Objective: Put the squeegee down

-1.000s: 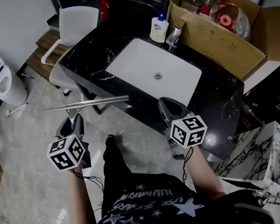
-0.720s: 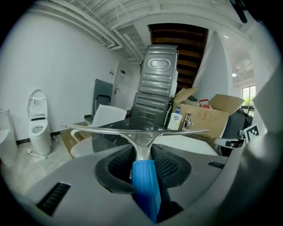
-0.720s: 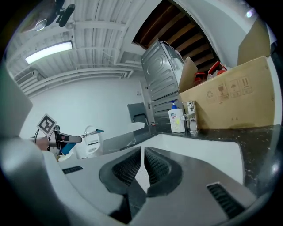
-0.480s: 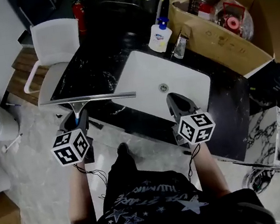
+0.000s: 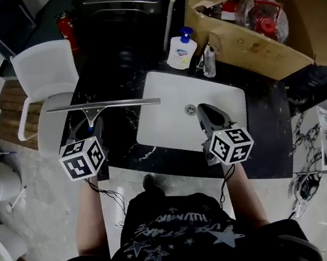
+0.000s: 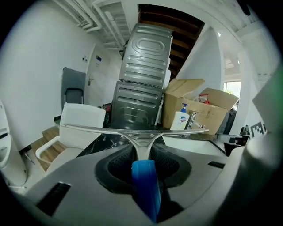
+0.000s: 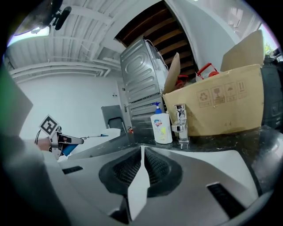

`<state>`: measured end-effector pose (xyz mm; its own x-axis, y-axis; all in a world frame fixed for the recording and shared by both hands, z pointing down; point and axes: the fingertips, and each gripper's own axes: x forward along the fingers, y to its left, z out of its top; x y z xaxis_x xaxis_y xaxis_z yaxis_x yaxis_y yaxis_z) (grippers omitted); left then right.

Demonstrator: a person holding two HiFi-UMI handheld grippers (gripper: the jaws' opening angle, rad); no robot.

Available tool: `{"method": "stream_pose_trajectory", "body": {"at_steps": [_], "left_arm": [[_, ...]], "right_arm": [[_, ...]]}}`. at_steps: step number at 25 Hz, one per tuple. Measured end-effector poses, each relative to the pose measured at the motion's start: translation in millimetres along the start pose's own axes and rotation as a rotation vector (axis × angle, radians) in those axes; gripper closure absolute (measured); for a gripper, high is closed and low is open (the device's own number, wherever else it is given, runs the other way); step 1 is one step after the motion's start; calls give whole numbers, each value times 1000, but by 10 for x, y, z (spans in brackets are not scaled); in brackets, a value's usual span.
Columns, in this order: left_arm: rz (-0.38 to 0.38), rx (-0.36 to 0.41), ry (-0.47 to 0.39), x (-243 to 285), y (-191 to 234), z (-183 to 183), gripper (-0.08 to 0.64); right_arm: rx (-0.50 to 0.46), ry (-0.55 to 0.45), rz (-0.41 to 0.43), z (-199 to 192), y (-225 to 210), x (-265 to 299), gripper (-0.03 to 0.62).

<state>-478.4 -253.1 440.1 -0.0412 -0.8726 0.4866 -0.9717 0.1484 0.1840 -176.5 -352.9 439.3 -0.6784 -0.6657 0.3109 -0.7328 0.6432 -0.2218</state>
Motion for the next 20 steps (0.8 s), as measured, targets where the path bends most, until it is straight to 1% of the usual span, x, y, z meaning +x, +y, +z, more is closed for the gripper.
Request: {"method": "stream_pose_trajectory", "body": {"at_steps": [6, 10, 14, 20], "left_arm": [[-62, 53, 22, 528, 98, 303, 417], [-93, 74, 52, 855, 106, 422, 417], [-107, 64, 93, 1151, 128, 444, 417], [-125, 79, 152, 1531, 157, 370, 417]], "right_arm": [[23, -18, -76, 55, -90, 208, 537], [43, -23, -117, 56, -129, 299, 537], [55, -22, -154, 31, -154, 340, 537], [67, -27, -206, 51, -256, 364, 537]]}}
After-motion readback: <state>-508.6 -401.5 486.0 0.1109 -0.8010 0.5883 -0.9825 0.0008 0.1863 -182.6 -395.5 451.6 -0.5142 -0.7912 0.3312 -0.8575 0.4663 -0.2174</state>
